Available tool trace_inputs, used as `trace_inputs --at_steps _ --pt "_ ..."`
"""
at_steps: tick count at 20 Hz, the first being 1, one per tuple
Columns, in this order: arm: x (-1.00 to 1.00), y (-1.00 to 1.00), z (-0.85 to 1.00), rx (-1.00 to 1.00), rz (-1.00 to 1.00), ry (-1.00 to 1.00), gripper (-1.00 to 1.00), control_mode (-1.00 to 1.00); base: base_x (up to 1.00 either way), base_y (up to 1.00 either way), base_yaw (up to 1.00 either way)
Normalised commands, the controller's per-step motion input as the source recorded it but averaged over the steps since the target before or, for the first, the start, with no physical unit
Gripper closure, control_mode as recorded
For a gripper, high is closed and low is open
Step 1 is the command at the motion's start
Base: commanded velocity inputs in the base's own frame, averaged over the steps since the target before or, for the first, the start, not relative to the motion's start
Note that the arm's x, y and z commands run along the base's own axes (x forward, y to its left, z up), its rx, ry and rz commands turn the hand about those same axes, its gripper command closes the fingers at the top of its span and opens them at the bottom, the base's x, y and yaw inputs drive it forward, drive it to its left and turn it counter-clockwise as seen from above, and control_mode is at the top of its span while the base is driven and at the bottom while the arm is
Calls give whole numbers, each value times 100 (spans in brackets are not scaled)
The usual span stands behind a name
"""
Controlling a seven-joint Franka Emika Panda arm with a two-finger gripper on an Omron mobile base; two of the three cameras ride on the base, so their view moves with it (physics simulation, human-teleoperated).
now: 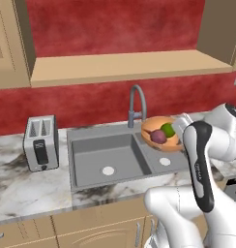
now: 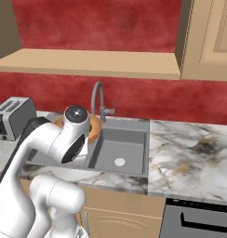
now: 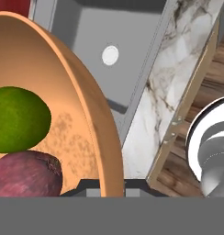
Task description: Dump the lime and onion from the bowl so the bowl can be washed. Place the bowl in the sink after clearing the leftovers.
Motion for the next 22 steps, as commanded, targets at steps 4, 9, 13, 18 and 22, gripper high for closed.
trace_inputs --at_steps 4,9,13,18,22 --pt "34 -79 -6 0 0 0 100 -100 0 0 0" --pt "37 -93 -19 0 0 2 100 -100 0 0 0" --pt "38 -89 -32 -1 0 5 100 -100 0 0 0" --pt "47 -59 -16 0 0 3 100 -100 0 0 0" --pt "48 -47 -15 -3 0 1 100 -100 0 0 0"
